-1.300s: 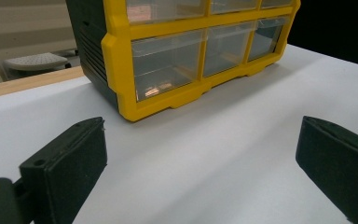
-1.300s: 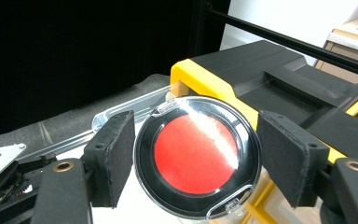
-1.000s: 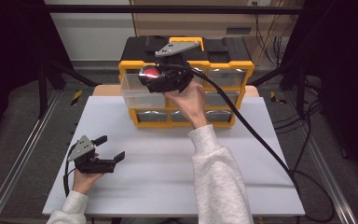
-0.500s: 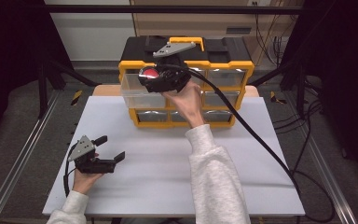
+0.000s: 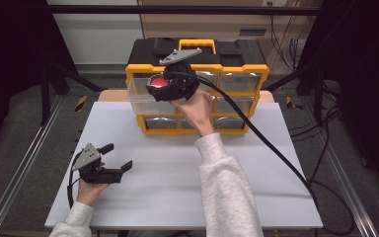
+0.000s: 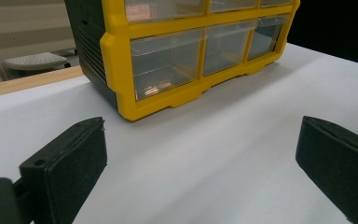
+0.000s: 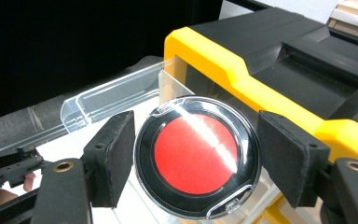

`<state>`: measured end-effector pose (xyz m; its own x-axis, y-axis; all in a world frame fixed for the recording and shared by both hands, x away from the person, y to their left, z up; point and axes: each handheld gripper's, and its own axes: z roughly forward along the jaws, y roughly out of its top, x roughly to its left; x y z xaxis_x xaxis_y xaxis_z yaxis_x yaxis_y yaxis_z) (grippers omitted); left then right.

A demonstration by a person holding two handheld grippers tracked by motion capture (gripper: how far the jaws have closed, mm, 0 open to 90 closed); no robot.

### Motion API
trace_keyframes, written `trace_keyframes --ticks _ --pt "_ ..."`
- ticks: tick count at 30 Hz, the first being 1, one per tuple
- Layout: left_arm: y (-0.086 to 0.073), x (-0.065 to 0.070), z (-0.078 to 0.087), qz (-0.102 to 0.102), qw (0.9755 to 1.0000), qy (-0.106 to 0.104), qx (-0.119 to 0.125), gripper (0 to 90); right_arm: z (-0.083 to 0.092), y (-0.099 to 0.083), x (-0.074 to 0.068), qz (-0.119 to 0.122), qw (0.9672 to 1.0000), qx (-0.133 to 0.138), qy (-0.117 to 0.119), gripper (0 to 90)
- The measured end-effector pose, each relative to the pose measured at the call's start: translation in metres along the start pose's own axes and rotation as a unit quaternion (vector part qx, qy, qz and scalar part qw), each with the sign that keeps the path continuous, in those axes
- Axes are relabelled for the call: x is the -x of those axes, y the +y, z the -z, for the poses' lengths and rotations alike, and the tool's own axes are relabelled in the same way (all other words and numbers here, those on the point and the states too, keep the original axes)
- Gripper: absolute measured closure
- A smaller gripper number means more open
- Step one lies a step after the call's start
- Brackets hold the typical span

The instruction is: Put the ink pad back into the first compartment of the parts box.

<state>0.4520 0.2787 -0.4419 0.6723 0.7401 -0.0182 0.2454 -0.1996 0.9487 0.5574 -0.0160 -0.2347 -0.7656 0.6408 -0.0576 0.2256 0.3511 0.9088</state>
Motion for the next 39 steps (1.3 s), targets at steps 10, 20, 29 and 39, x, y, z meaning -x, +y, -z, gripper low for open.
trace_keyframes --ticks 10,20,29,39 --pt "0.0 0.0 0.0 0.0 1.0 0.0 0.0 1.7 -0.002 -0.003 0.003 -0.017 0.9998 0.002 0.003 29.7" --pt "0.0 0.0 0.0 -0.001 1.0 -0.001 0.0 1.7 -0.002 -0.003 0.002 -0.02 0.9996 0.021 0.0 23.9" --pt "0.0 0.0 0.0 -0.001 1.0 0.0 -0.001 1.6 0.015 0.0 -0.004 -0.01 0.9982 0.059 -0.007 14.9" --pt "0.0 0.001 -0.001 -0.001 1.0 0.0 -0.001 1.6 0.047 -0.014 -0.005 -0.027 0.993 0.115 -0.006 6.8"
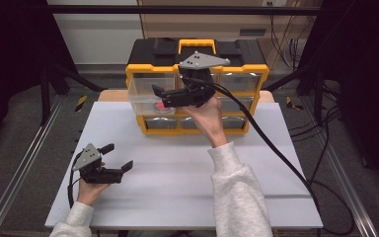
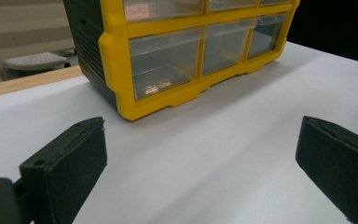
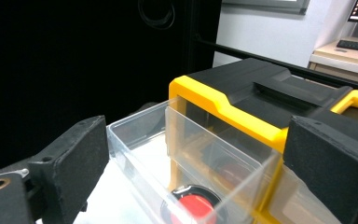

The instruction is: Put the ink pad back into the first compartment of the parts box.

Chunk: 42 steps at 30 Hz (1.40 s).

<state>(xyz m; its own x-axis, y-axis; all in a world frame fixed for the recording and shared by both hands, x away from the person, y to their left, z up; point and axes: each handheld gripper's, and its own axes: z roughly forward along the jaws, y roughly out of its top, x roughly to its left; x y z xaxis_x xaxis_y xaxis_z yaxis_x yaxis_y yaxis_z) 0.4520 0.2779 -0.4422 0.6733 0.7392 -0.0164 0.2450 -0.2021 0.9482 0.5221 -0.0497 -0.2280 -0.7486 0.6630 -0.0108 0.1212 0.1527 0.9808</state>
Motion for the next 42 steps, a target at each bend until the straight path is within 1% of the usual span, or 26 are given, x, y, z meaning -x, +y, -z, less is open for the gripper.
trace_keyframes --ticks 2,6,12,15,21,23,32,38,42 --pt "0.0 0.0 0.0 0.0 1.0 0.0 0.0 1.6 0.006 -0.003 0.002 -0.002 1.0 0.005 0.0 5.7" --pt "0.0 0.0 0.0 -0.001 1.0 0.0 -0.001 1.6 0.019 -0.011 0.004 -0.002 0.9998 0.018 -0.009 3.5" --pt "0.0 0.0 -0.001 -0.001 1.0 0.0 -0.002 1.6 0.038 -0.03 0.009 -0.004 0.9994 0.031 -0.014 2.1" --pt "0.0 0.0 -0.001 -0.001 1.0 0.0 -0.003 1.5 0.046 -0.041 0.012 -0.011 0.9992 0.034 -0.017 1.5" --pt "0.0 0.0 -0.001 -0.003 1.0 0.001 -0.005 1.5 0.061 -0.063 0.018 -0.014 0.999 0.032 -0.028 1.2" --pt "0.0 0.0 -0.001 -0.003 1.0 0.001 -0.005 1.5 0.065 -0.072 0.02 -0.018 0.9988 0.034 -0.028 1.2" --pt "-0.001 0.001 -0.002 -0.005 1.0 0.001 -0.007 1.5 0.081 -0.114 0.03 -0.03 0.9985 0.023 -0.039 1.2" --pt "-0.001 0.001 -0.002 -0.005 1.0 0.001 -0.008 1.4 0.087 -0.147 0.036 -0.042 0.9983 0.003 -0.041 1.3" --pt "-0.001 0.001 -0.003 -0.005 1.0 0.001 -0.008 1.5 0.092 -0.168 0.04 -0.051 0.9977 -0.006 -0.046 1.3"
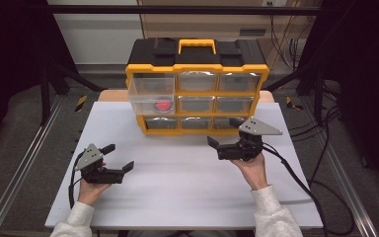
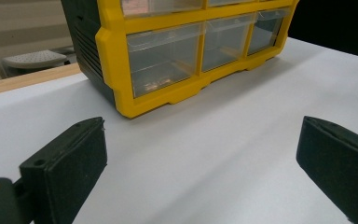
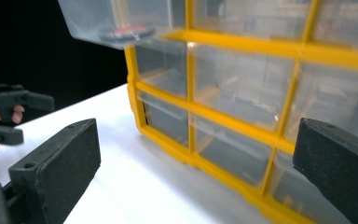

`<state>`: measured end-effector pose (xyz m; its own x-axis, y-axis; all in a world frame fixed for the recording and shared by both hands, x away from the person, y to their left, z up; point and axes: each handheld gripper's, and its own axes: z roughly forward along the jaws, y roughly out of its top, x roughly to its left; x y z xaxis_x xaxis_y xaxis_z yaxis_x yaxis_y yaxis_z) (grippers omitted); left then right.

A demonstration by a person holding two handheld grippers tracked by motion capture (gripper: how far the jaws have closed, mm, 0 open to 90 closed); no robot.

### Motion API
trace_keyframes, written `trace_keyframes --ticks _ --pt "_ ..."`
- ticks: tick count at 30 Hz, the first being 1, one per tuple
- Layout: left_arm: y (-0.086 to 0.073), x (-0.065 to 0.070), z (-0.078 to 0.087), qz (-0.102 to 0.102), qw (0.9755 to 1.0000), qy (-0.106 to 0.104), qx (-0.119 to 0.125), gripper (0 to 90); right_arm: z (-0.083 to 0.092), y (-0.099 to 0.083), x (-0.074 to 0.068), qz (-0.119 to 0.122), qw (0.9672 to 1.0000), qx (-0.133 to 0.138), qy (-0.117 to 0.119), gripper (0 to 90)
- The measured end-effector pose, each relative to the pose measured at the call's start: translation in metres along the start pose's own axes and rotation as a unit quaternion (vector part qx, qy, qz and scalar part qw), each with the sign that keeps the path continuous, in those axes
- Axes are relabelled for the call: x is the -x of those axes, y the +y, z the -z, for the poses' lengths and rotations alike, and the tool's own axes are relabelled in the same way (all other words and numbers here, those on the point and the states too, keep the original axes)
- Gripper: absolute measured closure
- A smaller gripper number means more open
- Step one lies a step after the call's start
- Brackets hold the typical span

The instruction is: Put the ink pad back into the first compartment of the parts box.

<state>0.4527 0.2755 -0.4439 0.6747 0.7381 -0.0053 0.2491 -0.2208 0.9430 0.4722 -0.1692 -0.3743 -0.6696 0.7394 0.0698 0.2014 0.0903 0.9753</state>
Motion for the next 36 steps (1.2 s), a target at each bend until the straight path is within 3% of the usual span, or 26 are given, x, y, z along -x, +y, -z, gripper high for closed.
trace_keyframes --ticks 8,9,17,27,36 --pt "0.0 0.0 0.0 0.0 1.0 0.0 -0.002 1.5 0.009 -0.032 0.01 -0.005 0.9999 -0.016 -0.004 1.3" --pt "0.0 0.0 0.0 0.0 1.0 0.0 -0.002 1.5 0.013 -0.042 0.015 -0.007 0.9997 -0.021 -0.006 1.3" --pt "0.0 0.001 0.0 -0.001 1.0 -0.001 -0.001 1.5 0.028 -0.07 0.03 -0.02 0.9995 -0.021 -0.01 1.3" --pt "-0.001 0.002 0.0 -0.002 1.0 -0.002 0.0 1.5 0.047 -0.092 0.044 -0.025 0.9995 -0.018 -0.012 1.3" --pt "-0.001 0.002 0.0 -0.003 1.0 -0.001 0.0 1.6 0.054 -0.101 0.051 -0.035 0.999 -0.023 -0.016 1.6"
